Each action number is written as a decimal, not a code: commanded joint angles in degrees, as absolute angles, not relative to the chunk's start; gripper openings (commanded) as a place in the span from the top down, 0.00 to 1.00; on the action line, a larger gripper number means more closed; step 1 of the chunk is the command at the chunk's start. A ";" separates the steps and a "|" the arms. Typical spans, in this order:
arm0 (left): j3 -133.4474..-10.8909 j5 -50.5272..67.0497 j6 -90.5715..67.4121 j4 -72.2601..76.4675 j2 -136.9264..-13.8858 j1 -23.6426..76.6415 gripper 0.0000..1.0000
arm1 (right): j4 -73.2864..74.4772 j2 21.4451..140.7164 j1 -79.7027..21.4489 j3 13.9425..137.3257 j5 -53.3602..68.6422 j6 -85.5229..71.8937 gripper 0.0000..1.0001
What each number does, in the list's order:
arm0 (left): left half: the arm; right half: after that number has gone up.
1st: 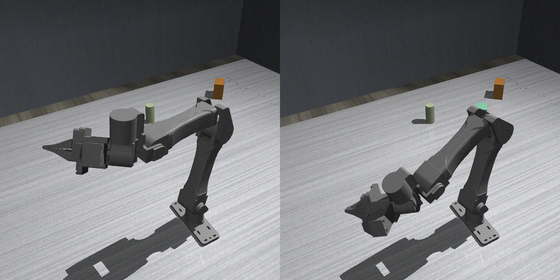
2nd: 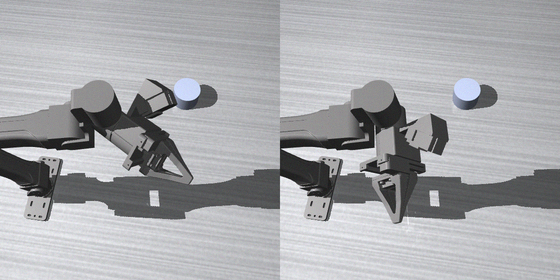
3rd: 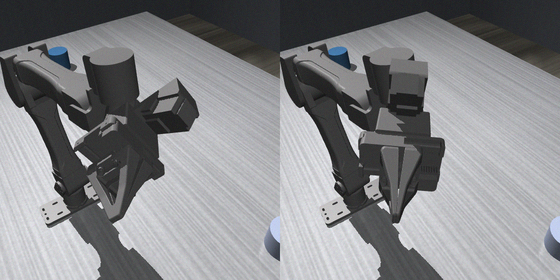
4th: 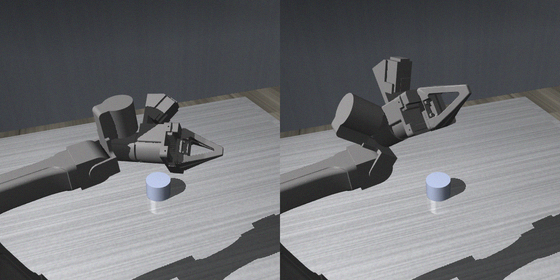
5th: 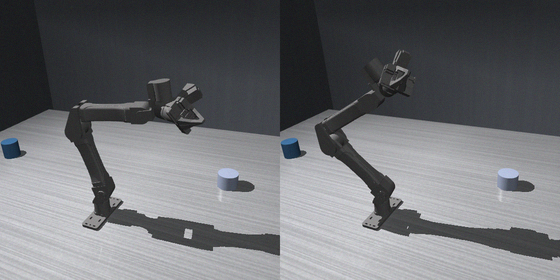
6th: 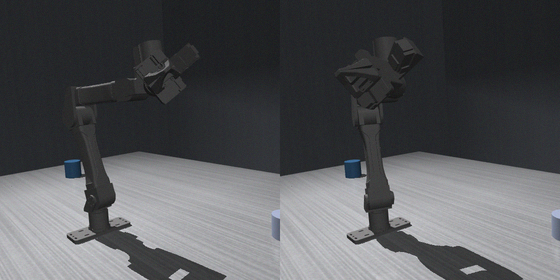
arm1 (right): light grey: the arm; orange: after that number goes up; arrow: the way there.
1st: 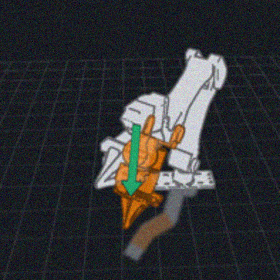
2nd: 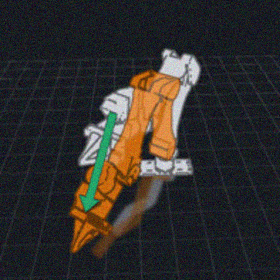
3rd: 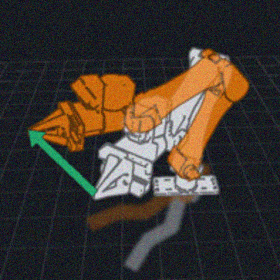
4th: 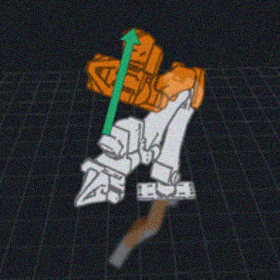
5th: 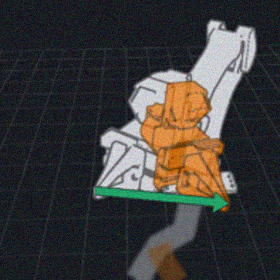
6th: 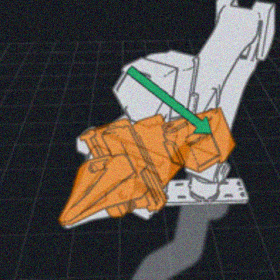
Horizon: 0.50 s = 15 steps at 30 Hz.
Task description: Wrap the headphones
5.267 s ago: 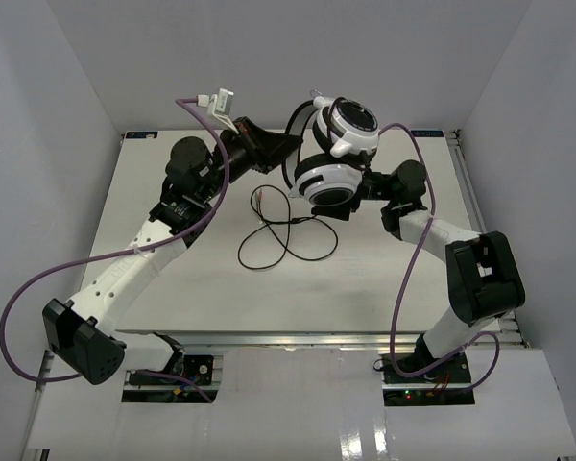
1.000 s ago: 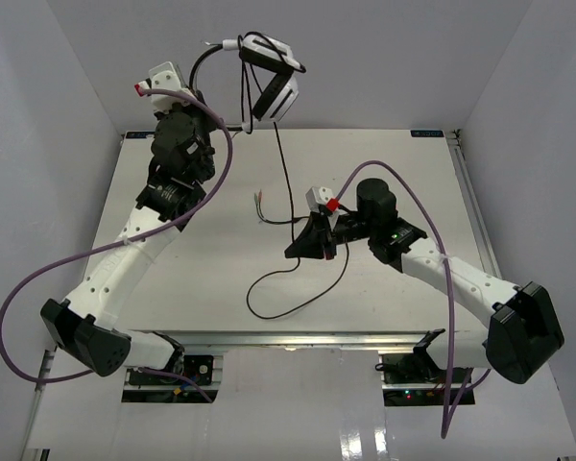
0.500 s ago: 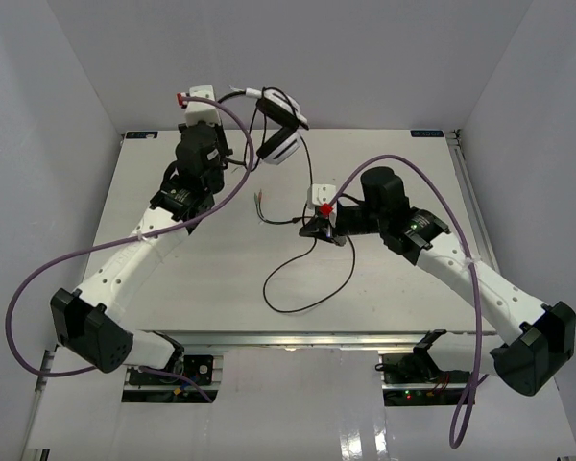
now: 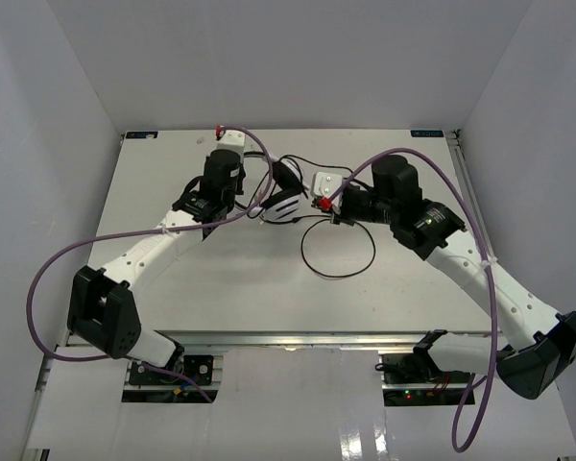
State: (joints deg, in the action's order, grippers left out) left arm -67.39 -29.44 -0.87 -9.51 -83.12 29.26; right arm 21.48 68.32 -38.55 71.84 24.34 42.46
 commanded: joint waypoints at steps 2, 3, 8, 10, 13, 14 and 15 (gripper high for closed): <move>-73.34 -20.24 -15.96 -6.50 -77.19 27.26 1.00 | 22.19 66.07 -36.53 68.70 24.86 42.41 0.92; -73.39 -19.20 -17.34 -6.67 -76.56 26.81 1.00 | 22.24 65.57 -36.11 67.98 25.25 42.33 0.92; -73.66 -11.49 -27.65 -8.18 -72.72 21.47 1.00 | 22.34 62.29 -32.66 64.49 28.13 41.40 0.92; -73.93 -9.86 -31.09 -8.41 -71.47 20.01 1.00 | 22.82 61.22 -31.80 63.23 30.00 41.55 0.92; -74.66 -7.60 -36.21 -8.62 -70.66 18.35 1.00 | 23.65 59.88 -30.58 61.19 34.20 41.82 0.92; -74.99 -6.56 -39.64 -8.69 -70.68 17.56 1.00 | 23.72 59.42 -30.50 60.60 35.12 41.75 0.92; -75.45 -5.68 -42.15 -8.43 -70.90 17.04 1.00 | 23.59 59.38 -30.43 59.69 36.36 41.85 0.92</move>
State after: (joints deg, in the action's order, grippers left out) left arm -71.12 -12.34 -27.66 -12.16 -74.18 18.71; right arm 23.84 61.20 -31.24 62.19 29.81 42.11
